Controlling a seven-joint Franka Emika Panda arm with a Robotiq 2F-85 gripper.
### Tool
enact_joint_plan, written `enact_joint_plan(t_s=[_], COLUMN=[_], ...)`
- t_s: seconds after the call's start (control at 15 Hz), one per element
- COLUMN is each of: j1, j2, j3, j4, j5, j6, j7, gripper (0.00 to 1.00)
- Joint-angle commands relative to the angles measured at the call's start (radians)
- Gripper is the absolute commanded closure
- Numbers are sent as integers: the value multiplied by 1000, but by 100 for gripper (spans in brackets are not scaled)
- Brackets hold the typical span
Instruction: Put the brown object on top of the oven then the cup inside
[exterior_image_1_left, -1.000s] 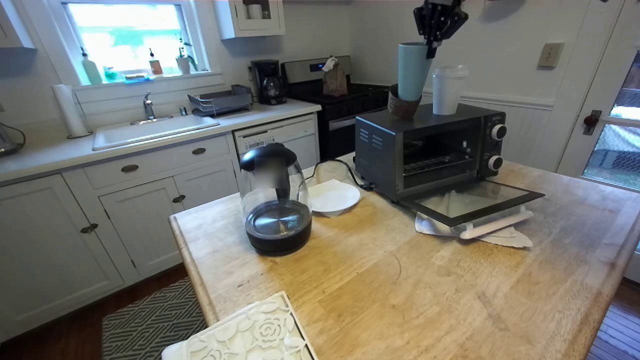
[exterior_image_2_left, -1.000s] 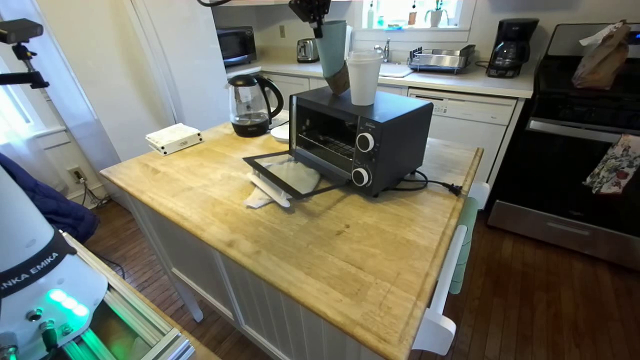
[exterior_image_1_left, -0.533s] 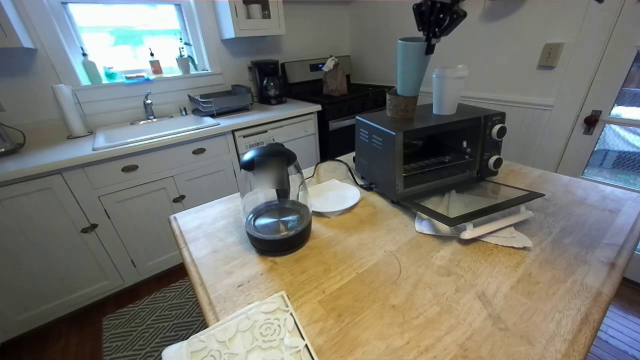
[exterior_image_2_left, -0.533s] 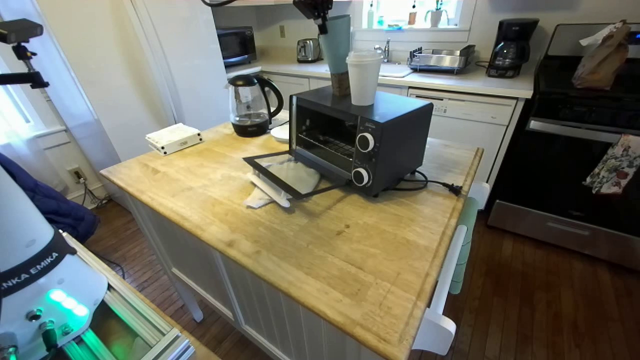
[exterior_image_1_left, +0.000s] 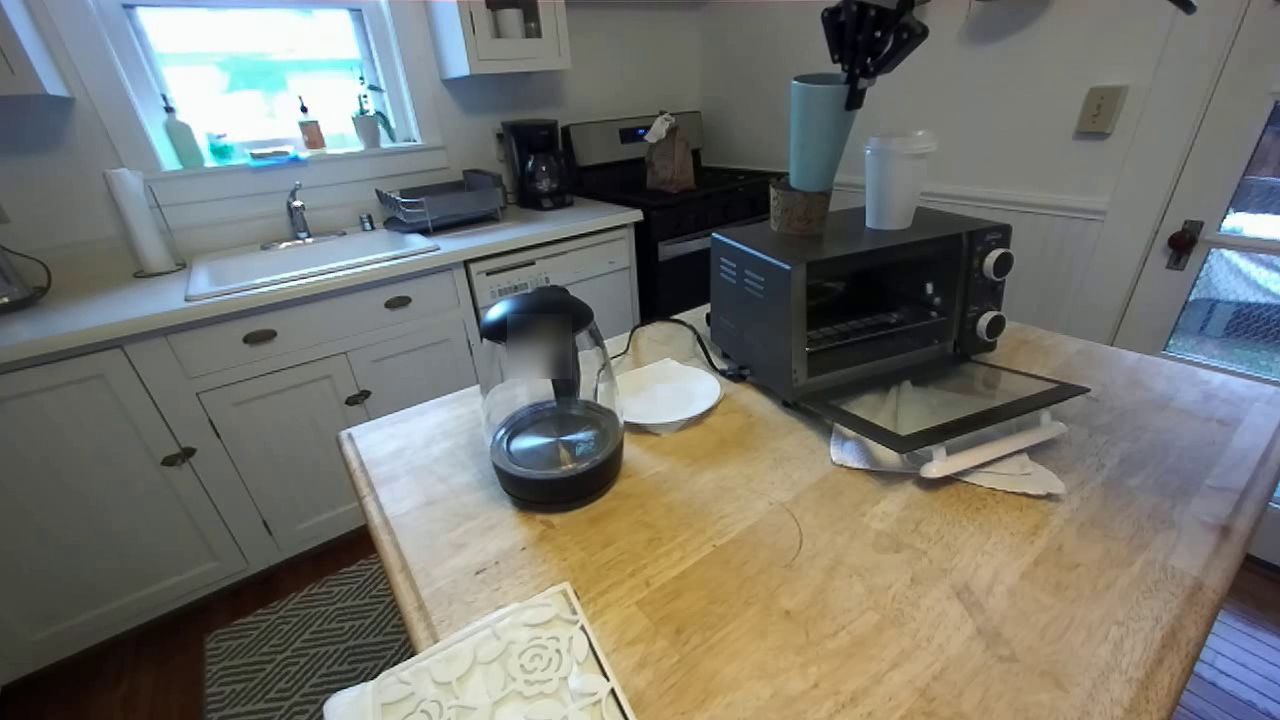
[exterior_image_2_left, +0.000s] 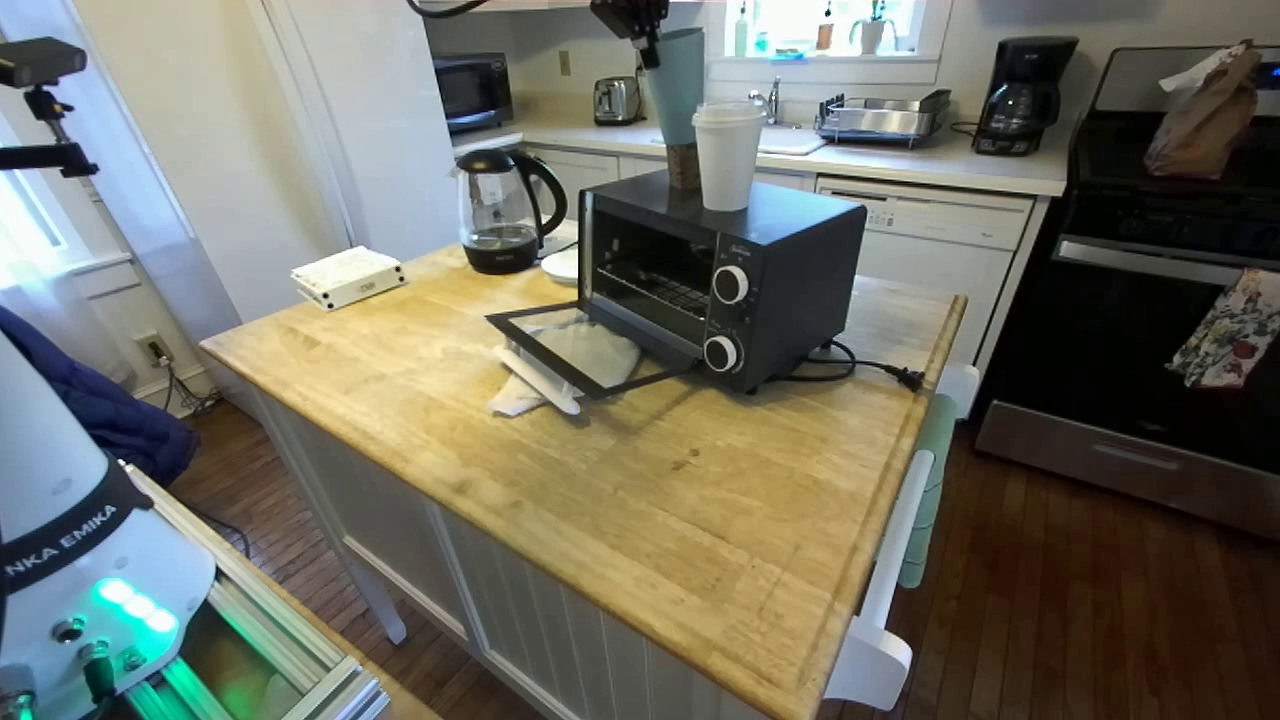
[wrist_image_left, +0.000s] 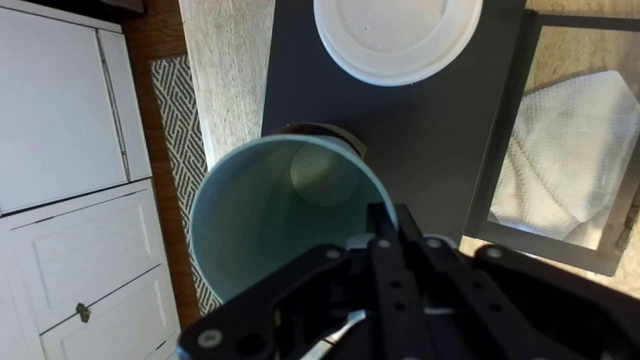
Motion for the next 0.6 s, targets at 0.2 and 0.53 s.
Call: enact_joint_plan(t_s=[0.2, 0.53], j1=[-6, -11], j2=[19, 48], j3=[21, 14], j4=[62, 79], j5=[-3, -20], j6=[-31, 4], j7=[1, 15], gripper=[99, 99])
